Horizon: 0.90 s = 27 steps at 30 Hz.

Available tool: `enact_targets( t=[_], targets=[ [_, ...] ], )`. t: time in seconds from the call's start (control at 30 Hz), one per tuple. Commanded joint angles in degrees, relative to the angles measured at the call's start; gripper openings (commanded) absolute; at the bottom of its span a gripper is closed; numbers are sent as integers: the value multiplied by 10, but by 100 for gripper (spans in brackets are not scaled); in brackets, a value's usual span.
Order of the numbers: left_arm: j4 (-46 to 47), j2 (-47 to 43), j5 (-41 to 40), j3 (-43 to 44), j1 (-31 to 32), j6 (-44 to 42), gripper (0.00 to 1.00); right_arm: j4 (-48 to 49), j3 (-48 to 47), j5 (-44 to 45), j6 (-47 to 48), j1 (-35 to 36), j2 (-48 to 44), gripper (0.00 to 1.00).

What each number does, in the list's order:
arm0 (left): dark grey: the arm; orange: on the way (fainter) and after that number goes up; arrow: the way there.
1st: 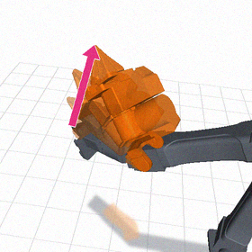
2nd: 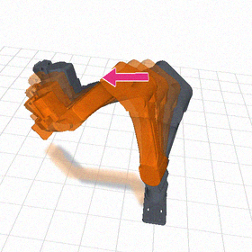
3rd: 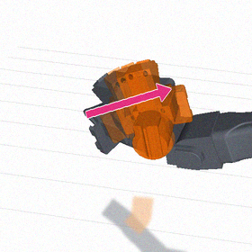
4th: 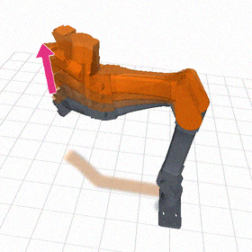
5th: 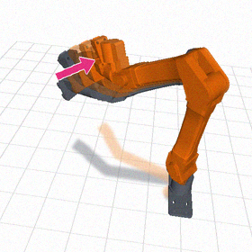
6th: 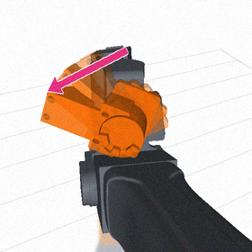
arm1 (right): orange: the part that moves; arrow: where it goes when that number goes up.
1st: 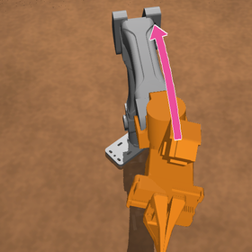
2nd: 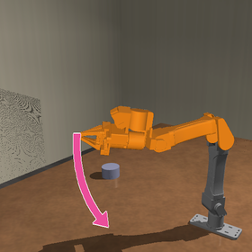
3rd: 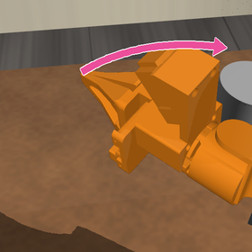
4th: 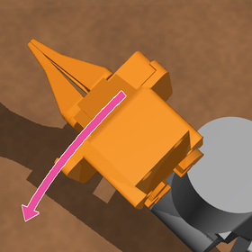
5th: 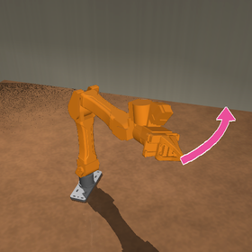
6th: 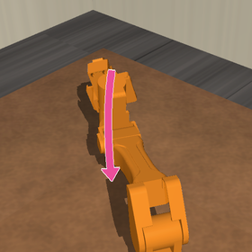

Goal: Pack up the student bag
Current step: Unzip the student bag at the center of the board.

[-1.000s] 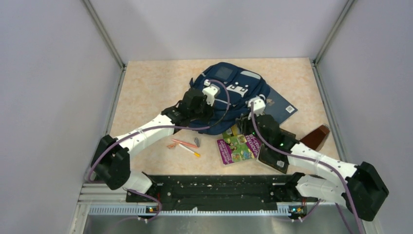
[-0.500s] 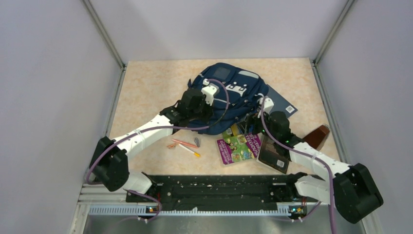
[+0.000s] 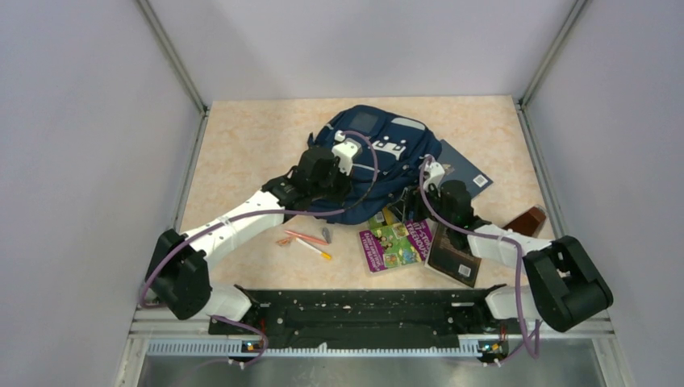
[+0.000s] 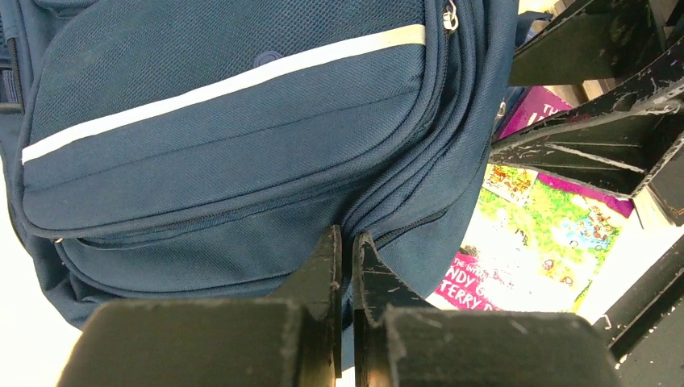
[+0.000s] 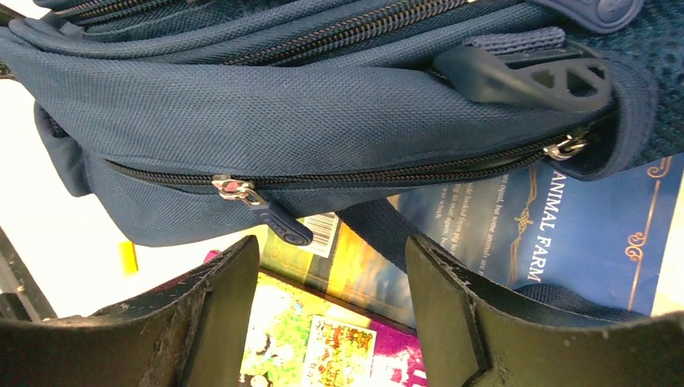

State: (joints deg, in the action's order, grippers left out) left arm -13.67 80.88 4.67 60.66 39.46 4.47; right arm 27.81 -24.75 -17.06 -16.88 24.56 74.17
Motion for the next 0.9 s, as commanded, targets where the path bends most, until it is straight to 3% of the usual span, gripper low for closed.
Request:
enact_targets(
  t=[0.0,0.43,0.87],
  targets=[
    [41,-37,5,33,-3,21,0,58,-20,-33,-12,-4,3,65],
    [40,-37,8,34,-3,22,0,49,-66,-54,-13,-3,40,45],
    [38,-39,4,34,-2,22,0,34,-66,-66,5,-2,34,0]
  ],
)
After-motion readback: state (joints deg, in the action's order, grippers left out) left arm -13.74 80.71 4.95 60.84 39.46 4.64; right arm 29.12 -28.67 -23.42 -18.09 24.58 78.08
